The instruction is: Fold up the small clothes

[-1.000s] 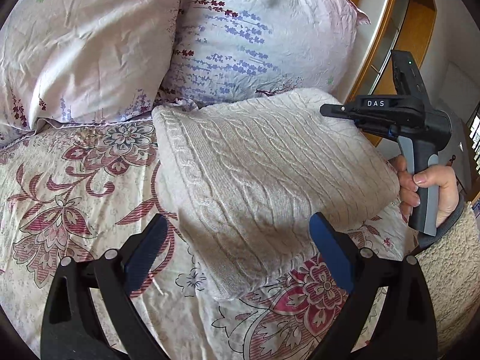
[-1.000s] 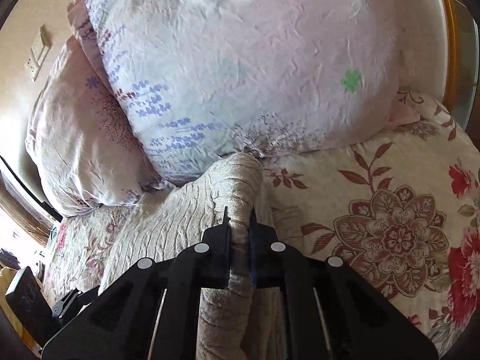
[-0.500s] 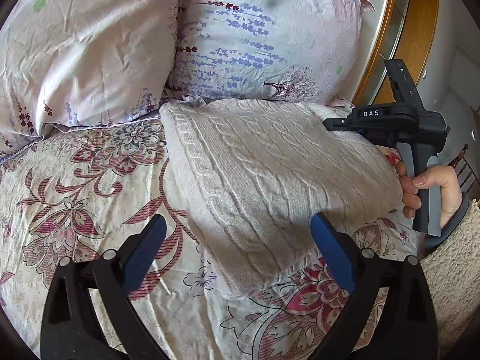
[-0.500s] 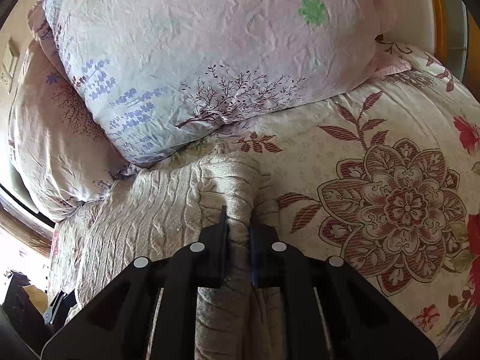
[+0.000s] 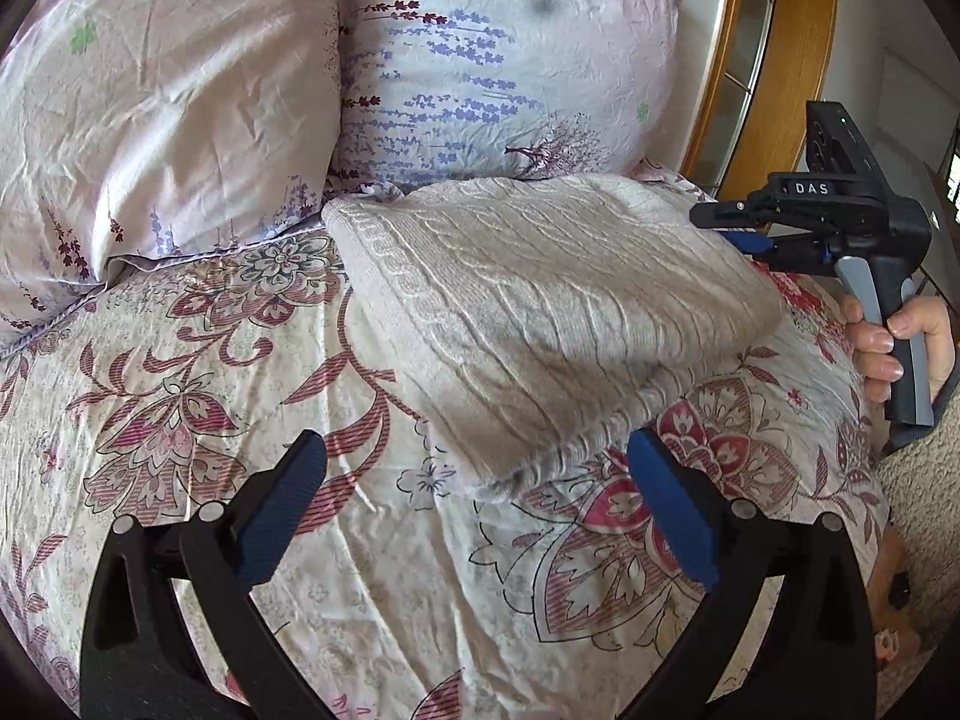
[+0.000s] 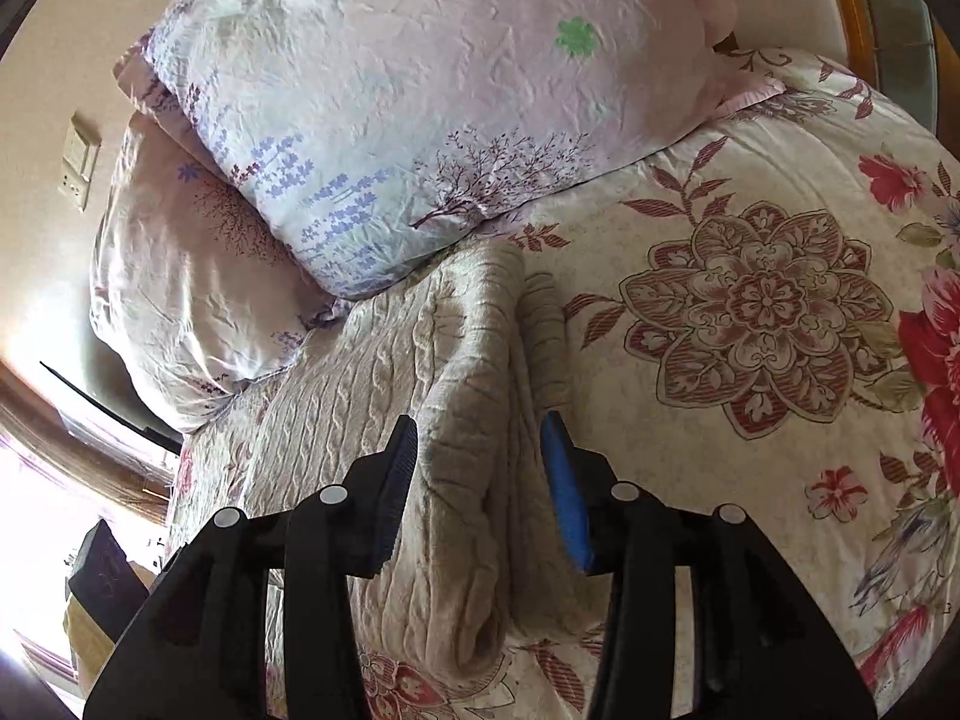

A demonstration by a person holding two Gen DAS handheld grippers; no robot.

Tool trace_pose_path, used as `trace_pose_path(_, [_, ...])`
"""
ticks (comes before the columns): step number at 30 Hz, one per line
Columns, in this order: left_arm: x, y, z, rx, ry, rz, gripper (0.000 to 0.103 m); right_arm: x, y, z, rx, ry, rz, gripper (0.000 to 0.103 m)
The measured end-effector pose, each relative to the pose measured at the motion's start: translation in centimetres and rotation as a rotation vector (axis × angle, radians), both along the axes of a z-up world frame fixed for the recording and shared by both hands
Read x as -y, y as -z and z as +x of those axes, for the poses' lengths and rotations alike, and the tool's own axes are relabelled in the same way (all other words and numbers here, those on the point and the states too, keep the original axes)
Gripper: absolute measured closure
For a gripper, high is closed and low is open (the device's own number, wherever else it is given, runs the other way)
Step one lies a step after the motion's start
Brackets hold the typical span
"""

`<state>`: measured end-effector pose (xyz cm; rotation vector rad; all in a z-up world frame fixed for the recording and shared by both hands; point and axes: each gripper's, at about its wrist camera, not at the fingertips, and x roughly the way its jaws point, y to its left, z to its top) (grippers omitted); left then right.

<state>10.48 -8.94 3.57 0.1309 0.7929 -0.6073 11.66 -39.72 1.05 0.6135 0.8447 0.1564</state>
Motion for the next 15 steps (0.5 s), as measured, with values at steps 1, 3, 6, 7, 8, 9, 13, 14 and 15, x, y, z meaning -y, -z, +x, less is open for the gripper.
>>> trace_pose_path(1, [0.1,0.2,-0.2,-0.002,0.01,0.011,0.003,-0.6,0.2,0.3,-0.004,-0.021,-0.008,0.065])
trace_pose_path(3, [0.5,0.5,-0.5,-0.001,0.032,0.028,0.003,-2.0,0.2,0.7,-0.012,-0.053,-0.059,0.083])
trace_pose_path(6, [1.0,0.6,-0.8,0.016,0.047,0.052,0.003,-2.7,-0.1,0.7,0.004,-0.041,-0.105,0.089])
trace_pose_path(7, [1.1,0.7,-0.8,0.017,0.045,0.06,0.003,-2.5,-0.3,0.6,0.014,-0.023,-0.105,0.091])
trace_pose_path(8, [1.2,0.8,-0.7,0.011,0.039,0.066,0.003,-2.2,-0.7,0.4,0.029,-0.006,-0.107,0.091])
trace_pose_path(9, [1.2,1.0,-0.5,0.0,0.034,0.069,0.003,-2.0,-1.2,0.2,0.048,0.013,-0.11,0.091])
trace_pose_path(13, [0.6,1.2,0.3,-0.034,0.001,0.056,0.003,-1.2,-2.1,0.4,0.071,0.062,-0.13,0.092])
trace_pose_path(14, [0.4,1.3,0.5,-0.042,-0.006,0.055,0.003,-1.2,-1.5,0.7,0.043,0.071,-0.152,0.092])
trace_pose_path(15, [0.3,1.4,0.7,-0.051,-0.013,0.055,0.003,-1.2,-0.6,1.2,0.005,0.081,-0.174,0.092])
